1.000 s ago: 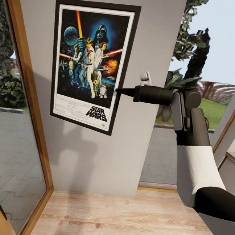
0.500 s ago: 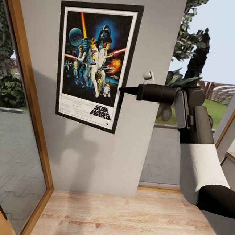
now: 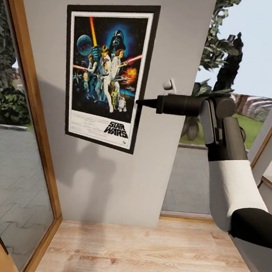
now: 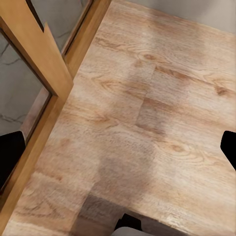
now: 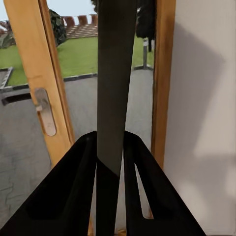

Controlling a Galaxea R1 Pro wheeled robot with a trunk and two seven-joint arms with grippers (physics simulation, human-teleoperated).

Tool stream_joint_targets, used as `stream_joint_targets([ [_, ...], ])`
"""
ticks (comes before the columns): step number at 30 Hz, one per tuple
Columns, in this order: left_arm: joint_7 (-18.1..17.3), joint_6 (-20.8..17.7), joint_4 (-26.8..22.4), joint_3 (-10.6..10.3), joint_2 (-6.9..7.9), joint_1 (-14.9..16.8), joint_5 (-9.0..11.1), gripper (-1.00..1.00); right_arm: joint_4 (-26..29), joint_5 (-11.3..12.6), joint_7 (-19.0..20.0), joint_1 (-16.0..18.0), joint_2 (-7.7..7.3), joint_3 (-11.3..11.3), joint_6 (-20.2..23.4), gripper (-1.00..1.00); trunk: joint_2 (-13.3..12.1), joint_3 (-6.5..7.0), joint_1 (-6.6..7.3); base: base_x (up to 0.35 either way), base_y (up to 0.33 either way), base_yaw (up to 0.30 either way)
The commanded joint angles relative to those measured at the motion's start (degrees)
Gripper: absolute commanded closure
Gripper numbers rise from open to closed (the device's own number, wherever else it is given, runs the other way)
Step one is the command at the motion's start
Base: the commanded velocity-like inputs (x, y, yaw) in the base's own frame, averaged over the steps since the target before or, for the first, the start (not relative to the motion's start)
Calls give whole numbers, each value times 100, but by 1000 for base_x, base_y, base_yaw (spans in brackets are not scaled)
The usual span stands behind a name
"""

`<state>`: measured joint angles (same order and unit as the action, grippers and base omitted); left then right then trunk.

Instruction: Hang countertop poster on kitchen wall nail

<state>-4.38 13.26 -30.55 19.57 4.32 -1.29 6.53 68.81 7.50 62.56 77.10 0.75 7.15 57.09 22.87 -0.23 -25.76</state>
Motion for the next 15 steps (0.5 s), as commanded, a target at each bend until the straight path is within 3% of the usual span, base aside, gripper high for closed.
stream_joint_targets([
  [1, -46, 1, -4, 12, -1, -3, 59, -100, -5, 42, 5, 4, -1, 46, 48, 100, 4, -2, -2, 0, 0, 0],
  [15, -46, 0, -4, 12, -1, -3, 59, -100, 43, 45, 11, 6, -4, 128, 48, 100, 4, -2, -2, 0, 0, 0],
])
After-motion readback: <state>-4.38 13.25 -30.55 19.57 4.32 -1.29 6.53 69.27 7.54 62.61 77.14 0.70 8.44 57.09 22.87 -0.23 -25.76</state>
